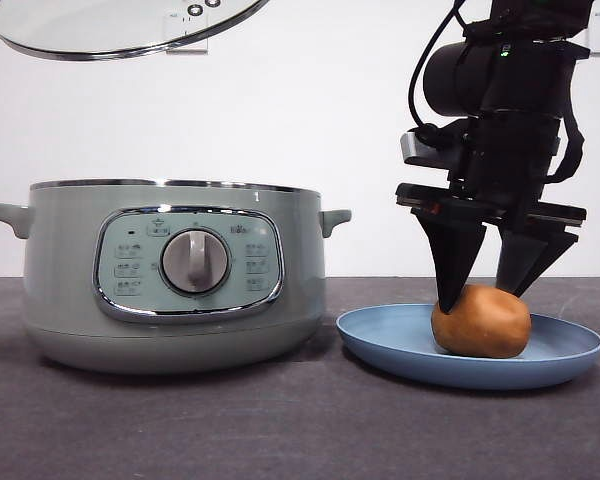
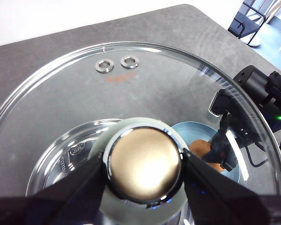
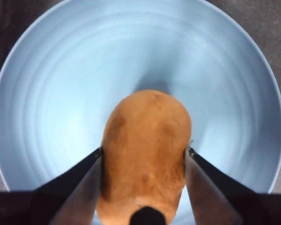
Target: Take the potato out from the steamer,put the potato on the plate,close the lid
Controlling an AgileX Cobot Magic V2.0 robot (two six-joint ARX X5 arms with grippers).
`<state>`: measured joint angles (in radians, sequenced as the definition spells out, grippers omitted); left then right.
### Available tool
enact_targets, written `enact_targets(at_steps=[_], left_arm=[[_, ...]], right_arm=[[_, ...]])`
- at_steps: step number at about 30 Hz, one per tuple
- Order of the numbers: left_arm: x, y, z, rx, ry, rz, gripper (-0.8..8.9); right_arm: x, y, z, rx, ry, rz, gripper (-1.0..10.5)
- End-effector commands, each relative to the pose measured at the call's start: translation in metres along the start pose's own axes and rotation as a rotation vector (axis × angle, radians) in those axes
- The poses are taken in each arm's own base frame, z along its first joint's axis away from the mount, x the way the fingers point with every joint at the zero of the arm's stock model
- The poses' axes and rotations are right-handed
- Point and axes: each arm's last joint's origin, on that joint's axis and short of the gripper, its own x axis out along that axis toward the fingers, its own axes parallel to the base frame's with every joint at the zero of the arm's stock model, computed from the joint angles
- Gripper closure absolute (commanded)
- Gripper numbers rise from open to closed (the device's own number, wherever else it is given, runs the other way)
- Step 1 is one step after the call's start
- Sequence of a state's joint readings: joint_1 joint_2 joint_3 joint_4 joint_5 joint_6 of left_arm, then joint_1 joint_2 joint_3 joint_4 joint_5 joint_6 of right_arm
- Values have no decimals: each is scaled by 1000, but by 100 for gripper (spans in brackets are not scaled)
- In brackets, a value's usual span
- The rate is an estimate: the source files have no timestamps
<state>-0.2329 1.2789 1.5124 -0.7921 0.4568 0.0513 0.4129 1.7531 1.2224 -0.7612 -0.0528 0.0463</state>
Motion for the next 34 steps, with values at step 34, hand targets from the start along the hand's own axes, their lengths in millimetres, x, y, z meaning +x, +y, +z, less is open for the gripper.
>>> enact_targets(at_steps=[34], left_arm=[[89,-3,-6,57,151,183,822]], right_arm=[[-235,7,-107,7,-682,40,474]])
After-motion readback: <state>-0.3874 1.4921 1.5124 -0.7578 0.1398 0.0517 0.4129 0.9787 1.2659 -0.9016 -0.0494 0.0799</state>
